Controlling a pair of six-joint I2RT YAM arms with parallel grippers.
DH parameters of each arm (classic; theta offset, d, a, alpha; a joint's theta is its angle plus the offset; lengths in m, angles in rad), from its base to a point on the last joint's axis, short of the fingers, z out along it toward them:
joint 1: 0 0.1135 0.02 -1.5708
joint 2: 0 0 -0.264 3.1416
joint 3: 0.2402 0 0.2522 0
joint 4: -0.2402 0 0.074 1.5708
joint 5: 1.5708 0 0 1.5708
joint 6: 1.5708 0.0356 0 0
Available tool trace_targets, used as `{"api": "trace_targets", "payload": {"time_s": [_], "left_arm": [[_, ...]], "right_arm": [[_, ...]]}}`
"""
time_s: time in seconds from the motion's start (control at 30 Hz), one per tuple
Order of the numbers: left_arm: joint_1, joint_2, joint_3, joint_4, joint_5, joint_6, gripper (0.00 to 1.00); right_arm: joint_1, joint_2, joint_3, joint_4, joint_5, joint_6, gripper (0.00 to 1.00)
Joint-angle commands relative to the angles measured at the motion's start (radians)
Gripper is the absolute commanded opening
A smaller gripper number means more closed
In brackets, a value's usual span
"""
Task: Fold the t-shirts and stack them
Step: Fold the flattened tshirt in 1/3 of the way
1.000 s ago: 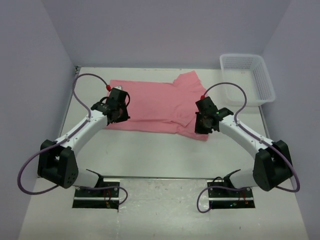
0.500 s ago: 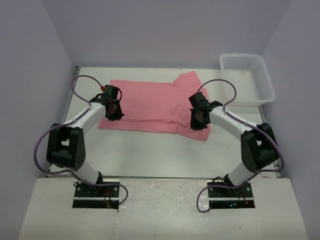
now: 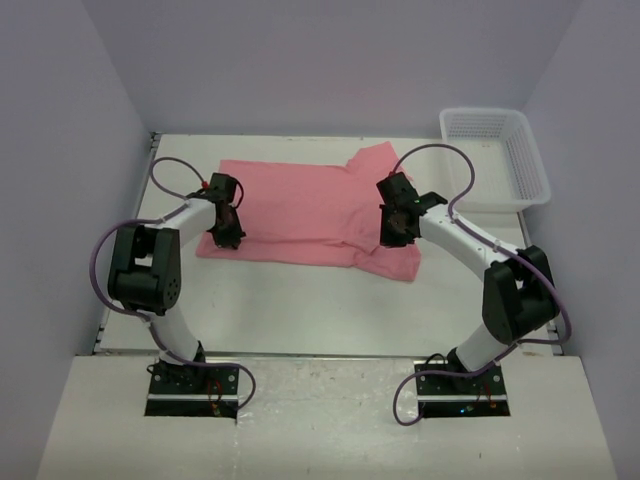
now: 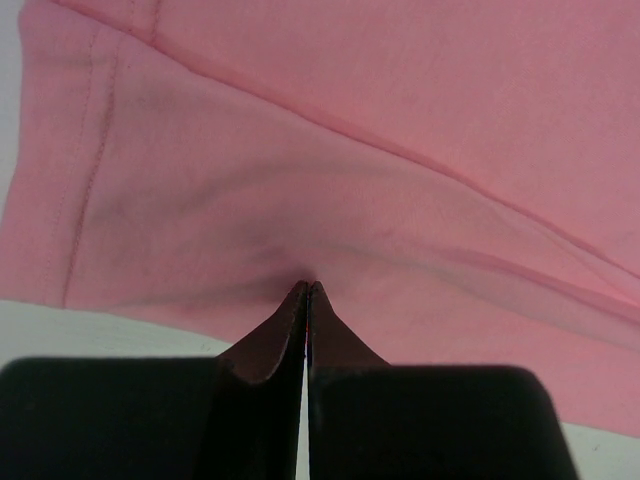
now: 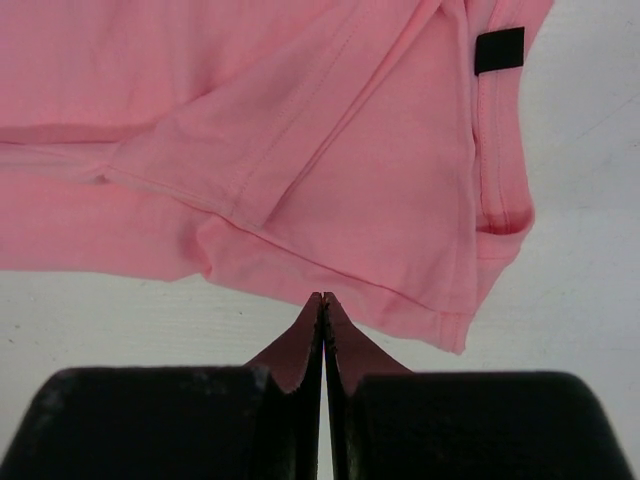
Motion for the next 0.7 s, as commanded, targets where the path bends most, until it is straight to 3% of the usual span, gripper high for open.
{"api": "trace_targets", "payload": {"time_s": [0.0,0.4,0.67], "left_arm": [[0.020,0.021,0.035,0.006,-0.008,0.016,0.00],[0.136,0.075,0.041,-0.033,-0.029,0.019,0.00],[0.145,0.069,0.038,-0.039,-0.041,0.005,0.00]], "right_arm": [[0.000,-0.039,0.048,-0.017,0.033,-0.017,0.00],[-0.006,-0.039,0.030,-0.026,0.044,-0.029,0.00],[-0.003,-0.019,-0.056,0.019,-0.021,0.002,0.00]]}}
